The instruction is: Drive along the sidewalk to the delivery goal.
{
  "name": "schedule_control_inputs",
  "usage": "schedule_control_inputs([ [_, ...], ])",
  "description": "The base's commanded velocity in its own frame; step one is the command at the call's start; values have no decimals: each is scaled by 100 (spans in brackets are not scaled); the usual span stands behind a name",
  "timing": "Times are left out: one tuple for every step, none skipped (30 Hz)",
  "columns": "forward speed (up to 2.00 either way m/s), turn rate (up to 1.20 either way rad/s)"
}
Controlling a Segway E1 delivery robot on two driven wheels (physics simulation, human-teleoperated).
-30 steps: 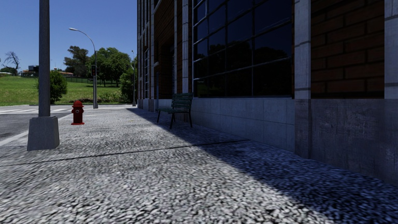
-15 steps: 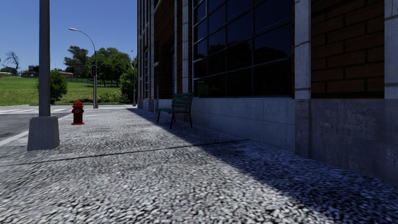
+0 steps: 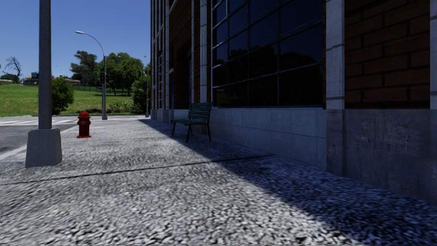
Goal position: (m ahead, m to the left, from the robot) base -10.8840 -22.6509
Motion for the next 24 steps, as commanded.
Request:
schedule_control_inputs([
  [50, 0],
  [50, 0],
  [50, 0],
  [51, 0],
  [51, 0],
  [51, 0],
  [51, 0],
  [51, 0],
  [51, 0],
  [51, 0],
  [51, 0],
  [51, 0],
  [51, -10],
  [51, -23],
  [51, -35],
  [51, -35],
  [51, -40],
  [51, -42],
  [51, -44],
  [51, -44],
  [51, -46],
  [51, -50],
  [51, -51],
  [51, -51],
])
